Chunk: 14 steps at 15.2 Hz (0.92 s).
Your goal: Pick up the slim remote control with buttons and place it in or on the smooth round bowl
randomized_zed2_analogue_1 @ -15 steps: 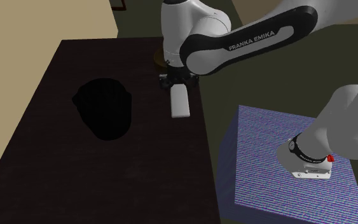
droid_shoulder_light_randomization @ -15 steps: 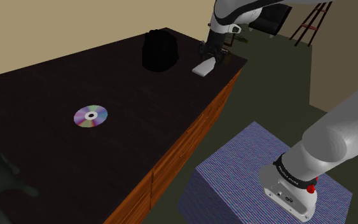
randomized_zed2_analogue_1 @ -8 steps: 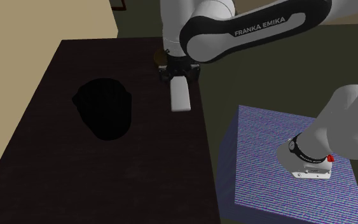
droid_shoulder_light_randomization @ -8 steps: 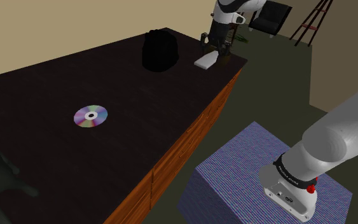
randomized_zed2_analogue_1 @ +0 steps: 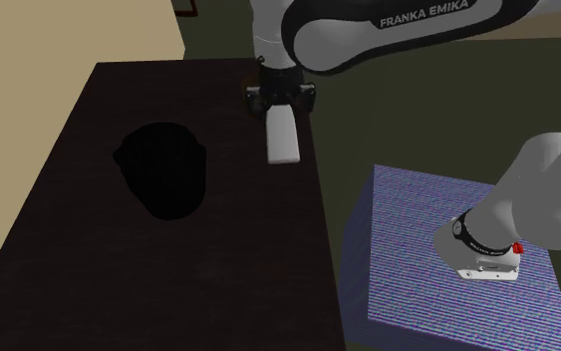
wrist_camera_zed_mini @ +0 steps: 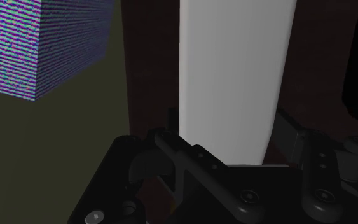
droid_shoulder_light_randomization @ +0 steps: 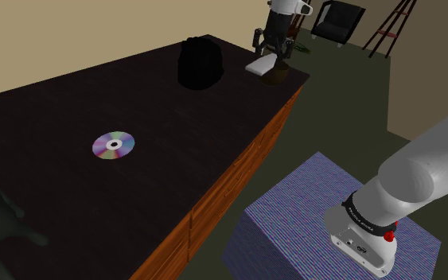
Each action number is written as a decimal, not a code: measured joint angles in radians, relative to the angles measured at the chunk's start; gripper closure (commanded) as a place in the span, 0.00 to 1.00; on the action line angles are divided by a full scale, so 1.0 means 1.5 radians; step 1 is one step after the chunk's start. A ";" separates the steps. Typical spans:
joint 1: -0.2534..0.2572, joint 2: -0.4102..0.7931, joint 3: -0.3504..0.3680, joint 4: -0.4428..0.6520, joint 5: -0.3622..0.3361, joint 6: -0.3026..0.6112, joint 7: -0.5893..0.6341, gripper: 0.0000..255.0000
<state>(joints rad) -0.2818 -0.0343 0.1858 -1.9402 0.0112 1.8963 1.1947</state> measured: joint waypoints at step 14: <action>-0.076 0.217 -0.067 0.292 -0.022 -0.077 -0.139 1.00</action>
<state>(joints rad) -0.3953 0.2906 0.0851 -1.5028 -0.0225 1.7812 0.9864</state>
